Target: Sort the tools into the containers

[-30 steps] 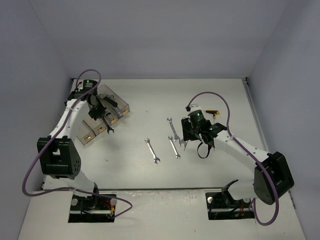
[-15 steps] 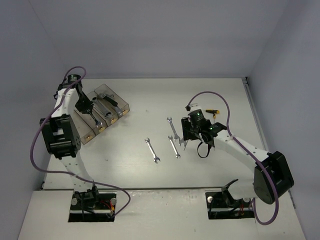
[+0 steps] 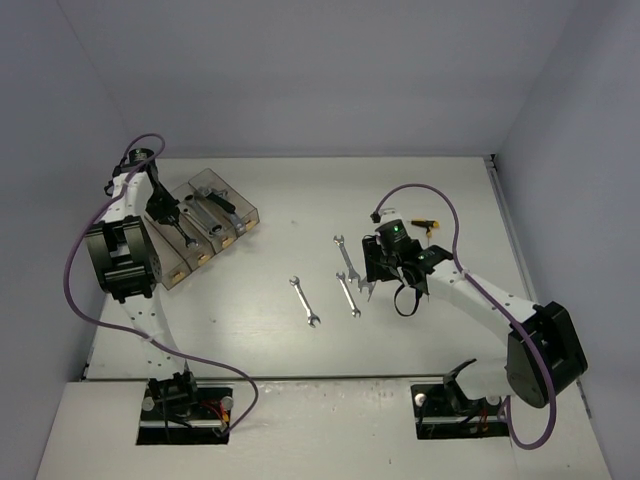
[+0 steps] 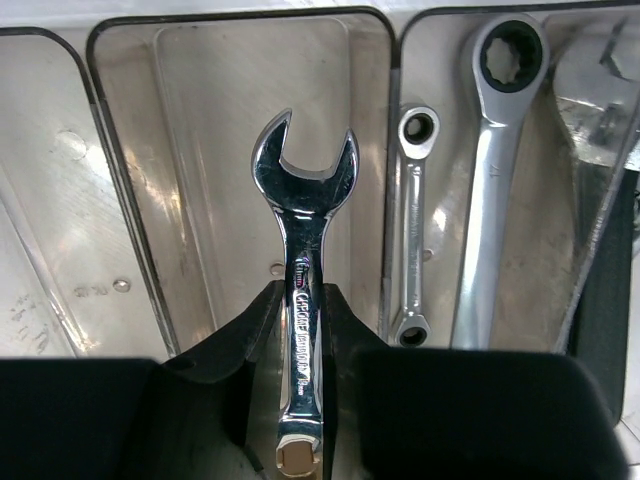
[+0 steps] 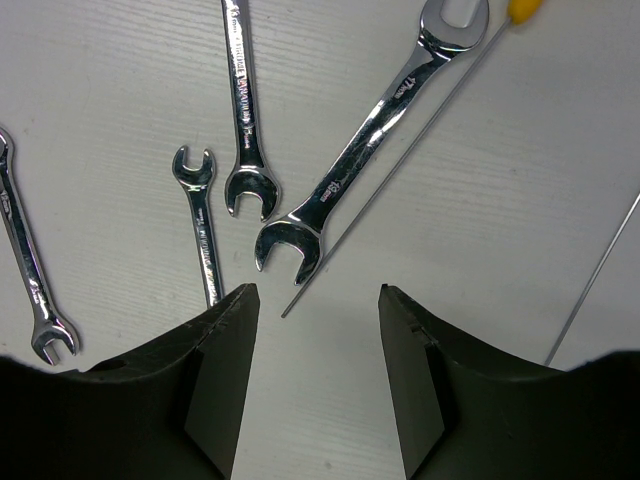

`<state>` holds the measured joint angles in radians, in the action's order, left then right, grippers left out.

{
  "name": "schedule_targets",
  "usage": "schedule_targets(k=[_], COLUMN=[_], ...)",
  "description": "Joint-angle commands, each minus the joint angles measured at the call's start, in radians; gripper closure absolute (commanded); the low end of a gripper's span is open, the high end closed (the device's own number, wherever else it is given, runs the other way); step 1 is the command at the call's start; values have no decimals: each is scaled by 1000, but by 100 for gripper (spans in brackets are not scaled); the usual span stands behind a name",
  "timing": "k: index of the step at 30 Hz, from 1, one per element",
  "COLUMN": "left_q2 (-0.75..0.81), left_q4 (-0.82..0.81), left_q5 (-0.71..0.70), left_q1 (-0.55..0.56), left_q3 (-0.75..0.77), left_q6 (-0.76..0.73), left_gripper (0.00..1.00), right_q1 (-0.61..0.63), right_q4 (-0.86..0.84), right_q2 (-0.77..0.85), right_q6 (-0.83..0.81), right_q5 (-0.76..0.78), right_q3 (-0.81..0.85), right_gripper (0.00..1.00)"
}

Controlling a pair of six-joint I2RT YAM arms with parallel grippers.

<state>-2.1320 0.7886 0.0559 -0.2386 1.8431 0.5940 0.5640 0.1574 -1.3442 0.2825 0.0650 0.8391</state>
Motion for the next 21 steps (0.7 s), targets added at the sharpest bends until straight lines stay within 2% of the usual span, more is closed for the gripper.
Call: schedule_targets(k=[1,6,7,16,21], left_q2=[14,1,9,127,310], left_q4=[0,-2,-3,-2,-2], left_q5=[7,9,10,-11,-12], left_q1=[-8,-10,-10,-1,58], left_q3=[38,24,24,-12,-86], left_q6=[-23,-32,-34,-22,13], left_gripper=[100,99,90,50,40], right_q1=[-3,-3,-3,-3,-3], right_q4=[-4,-2,-2,-1,0], right_q2=[-12,-16,-16,-10,-4], right_q6=[-8,-9,-8,-2,-5], right_q5=[5,15,13,9,13], right_q3=[40,46,45,39,44], right_gripper=[51,51,51,51,51])
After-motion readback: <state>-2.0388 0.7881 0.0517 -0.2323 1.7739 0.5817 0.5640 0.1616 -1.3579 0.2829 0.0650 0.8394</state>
